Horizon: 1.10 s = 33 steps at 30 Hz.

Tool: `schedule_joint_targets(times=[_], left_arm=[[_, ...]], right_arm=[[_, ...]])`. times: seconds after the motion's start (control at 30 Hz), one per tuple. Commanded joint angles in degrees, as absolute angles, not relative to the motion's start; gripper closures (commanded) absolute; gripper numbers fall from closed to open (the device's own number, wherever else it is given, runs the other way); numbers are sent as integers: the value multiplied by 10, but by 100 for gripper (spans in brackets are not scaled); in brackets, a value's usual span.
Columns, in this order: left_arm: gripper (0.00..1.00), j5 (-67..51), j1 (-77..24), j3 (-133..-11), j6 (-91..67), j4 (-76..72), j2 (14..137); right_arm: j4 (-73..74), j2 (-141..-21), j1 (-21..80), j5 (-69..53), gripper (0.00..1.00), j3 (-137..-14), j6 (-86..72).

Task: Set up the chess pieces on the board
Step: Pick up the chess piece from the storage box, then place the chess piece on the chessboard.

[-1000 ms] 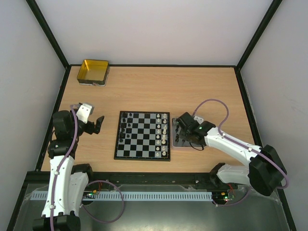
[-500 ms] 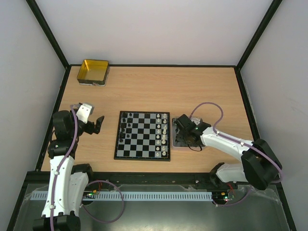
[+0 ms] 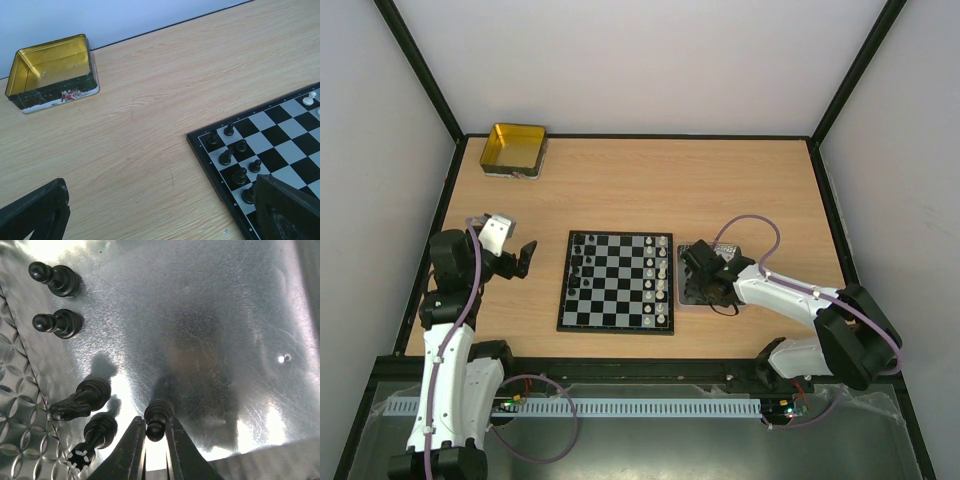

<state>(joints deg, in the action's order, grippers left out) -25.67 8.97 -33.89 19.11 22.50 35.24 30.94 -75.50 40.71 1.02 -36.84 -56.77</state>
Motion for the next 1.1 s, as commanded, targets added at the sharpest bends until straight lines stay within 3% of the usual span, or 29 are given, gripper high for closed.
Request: schedule_joint_targets(times=[0.0,0.63,0.83,1.07], left_arm=[[1,-267,92,-333,199,223,350],[1,-269,92,-332,199,223,351],[1,-269,92,-332,199,223,348],[1,-266,92,-331,198,222,348]], right_arm=[[317,-754,405,32,91,-374,-564],[436,-701,419,77,96,-473,-559],[468,-752,530,122,97,-563,-605],[450,-893,657,132,96,-683,-632]])
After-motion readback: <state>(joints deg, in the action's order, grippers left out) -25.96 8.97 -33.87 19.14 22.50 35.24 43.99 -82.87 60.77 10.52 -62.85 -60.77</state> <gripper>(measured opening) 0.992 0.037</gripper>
